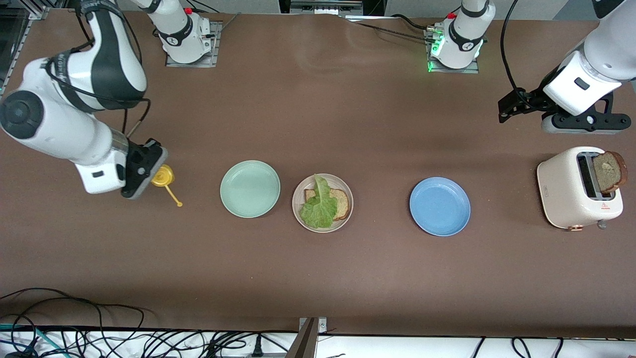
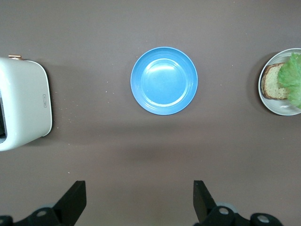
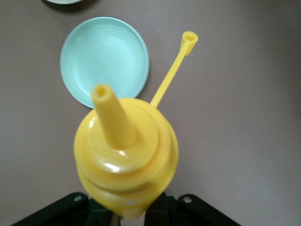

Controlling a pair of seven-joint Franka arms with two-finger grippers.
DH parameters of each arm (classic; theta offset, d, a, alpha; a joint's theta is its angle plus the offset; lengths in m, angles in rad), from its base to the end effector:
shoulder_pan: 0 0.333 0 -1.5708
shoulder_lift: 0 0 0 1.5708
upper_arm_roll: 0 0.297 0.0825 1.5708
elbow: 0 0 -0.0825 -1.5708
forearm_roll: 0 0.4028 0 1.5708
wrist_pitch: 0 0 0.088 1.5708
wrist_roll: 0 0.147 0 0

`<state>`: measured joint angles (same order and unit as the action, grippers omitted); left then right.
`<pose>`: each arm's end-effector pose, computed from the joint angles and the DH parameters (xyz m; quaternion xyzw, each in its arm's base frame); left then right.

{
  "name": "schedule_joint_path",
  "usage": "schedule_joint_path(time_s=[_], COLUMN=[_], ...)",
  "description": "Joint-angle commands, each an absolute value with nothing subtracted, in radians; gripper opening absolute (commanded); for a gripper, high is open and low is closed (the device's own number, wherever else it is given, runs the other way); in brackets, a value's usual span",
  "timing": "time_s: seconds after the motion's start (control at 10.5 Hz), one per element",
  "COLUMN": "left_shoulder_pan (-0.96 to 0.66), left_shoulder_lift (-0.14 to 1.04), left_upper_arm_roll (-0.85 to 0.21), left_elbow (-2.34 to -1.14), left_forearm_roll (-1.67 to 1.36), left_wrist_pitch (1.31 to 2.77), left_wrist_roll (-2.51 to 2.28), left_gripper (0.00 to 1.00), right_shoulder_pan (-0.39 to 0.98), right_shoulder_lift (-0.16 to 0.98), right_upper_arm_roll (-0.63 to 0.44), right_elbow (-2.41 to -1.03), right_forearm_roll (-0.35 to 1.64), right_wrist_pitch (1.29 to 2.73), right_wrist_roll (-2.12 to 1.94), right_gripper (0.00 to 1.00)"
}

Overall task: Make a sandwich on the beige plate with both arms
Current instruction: 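Carry the mustard bottle back beside the green plate with the right gripper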

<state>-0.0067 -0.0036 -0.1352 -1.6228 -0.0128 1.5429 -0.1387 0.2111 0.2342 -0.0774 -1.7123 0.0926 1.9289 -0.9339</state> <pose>0.5583 -0.0818 0.5399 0.9993 -0.0015 -0.0386 0.0008 0.6323 0.0973 0.3838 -0.8682 -0.4950 -0.0057 0.0348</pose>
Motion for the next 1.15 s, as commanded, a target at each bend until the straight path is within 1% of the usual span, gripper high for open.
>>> schedule_joint_path(time_s=[0.0, 0.19, 0.57, 0.86, 1.05], left_shoulder_pan=[-0.008, -0.014, -0.014, -0.015, -0.002], left_shoulder_lift=[-0.005, 0.002, 0.003, 0.024, 0.038], left_upper_arm_roll=[-0.138, -0.138, -0.138, -0.143, -0.147], left_elbow=[-1.615, -1.615, -1.615, -1.620, -1.612], left_forearm_roll=[-0.031, -0.021, -0.020, 0.030, 0.041], left_wrist_pitch=[1.531, 1.531, 1.531, 1.520, 1.503], left_wrist_roll=[-0.126, -0.126, -0.126, -0.123, -0.120], left_gripper=[1.00, 1.00, 1.00, 1.00, 1.00], right_shoulder_pan=[0.167, 0.141, 0.120, 0.115, 0.115], right_shoulder_lift=[0.155, 0.155, 0.156, 0.181, 0.218], right_upper_arm_roll=[-0.083, -0.081, -0.078, -0.068, -0.045], right_elbow=[-1.838, -1.890, -2.069, -2.135, -2.154], right_forearm_roll=[0.110, 0.118, 0.244, 0.297, 0.366], right_wrist_pitch=[2.064, 2.153, 2.403, 2.497, 2.554], right_wrist_roll=[-1.000, -1.000, -1.087, -1.109, -1.149], right_gripper=[0.00, 0.00, 0.00, 0.00, 0.00])
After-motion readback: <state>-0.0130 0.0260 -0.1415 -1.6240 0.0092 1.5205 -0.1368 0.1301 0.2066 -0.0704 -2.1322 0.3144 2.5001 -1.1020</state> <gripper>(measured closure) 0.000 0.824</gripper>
